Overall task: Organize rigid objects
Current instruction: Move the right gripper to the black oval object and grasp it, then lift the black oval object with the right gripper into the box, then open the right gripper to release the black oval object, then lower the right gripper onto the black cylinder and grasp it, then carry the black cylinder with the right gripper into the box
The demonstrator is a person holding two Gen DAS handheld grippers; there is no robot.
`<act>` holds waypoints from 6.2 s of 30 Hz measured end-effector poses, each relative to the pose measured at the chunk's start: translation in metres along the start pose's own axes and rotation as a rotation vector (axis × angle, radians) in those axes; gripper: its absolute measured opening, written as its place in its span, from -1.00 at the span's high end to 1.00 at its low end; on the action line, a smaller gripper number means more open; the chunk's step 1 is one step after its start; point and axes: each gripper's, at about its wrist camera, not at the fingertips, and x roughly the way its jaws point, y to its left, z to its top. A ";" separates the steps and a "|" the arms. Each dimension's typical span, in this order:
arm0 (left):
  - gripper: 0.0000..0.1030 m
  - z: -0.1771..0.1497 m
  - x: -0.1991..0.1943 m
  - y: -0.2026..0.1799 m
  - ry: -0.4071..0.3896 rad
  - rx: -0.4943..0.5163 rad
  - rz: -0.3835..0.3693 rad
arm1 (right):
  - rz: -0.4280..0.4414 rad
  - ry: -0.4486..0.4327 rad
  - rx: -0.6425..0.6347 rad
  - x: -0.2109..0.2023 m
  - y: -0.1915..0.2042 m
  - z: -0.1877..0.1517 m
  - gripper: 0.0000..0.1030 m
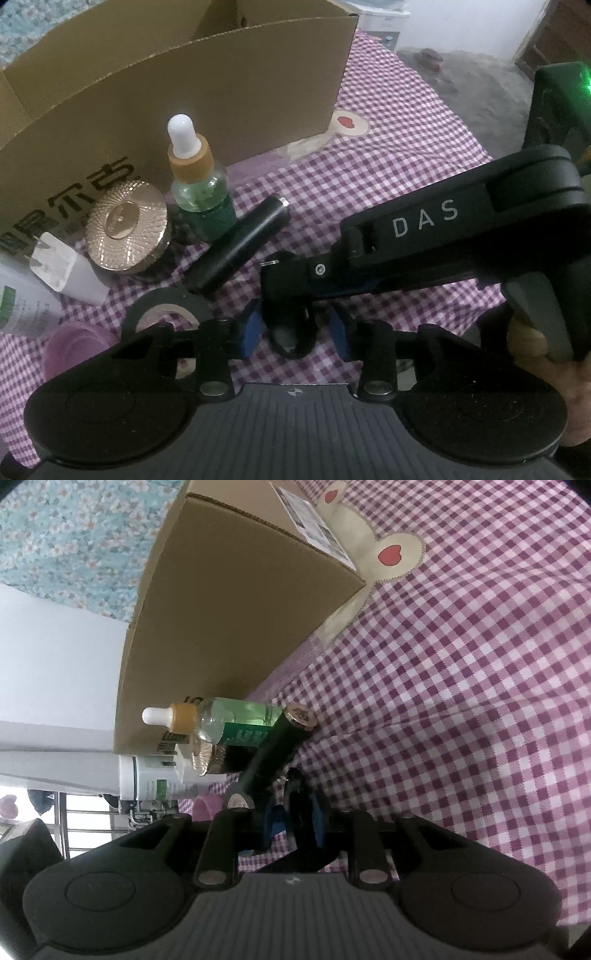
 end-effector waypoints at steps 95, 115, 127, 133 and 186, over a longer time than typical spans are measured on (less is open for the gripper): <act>0.06 0.082 -0.184 0.099 -0.285 -0.207 0.168 | 0.205 -0.033 -0.216 0.000 0.185 0.121 0.63; 0.16 0.003 -0.073 0.010 -0.188 -0.065 0.094 | 0.000 -0.149 0.168 -0.008 0.022 0.007 0.57; 0.31 0.020 -0.011 0.018 -0.080 -0.015 0.119 | -0.017 -0.095 0.210 0.027 0.002 0.021 0.57; 0.49 0.019 -0.005 0.023 -0.026 -0.052 0.040 | -0.012 -0.080 0.233 0.032 -0.006 0.023 0.57; 0.55 0.026 -0.135 -0.047 -0.338 0.078 -0.014 | 0.063 -0.313 0.020 -0.090 0.060 -0.031 0.53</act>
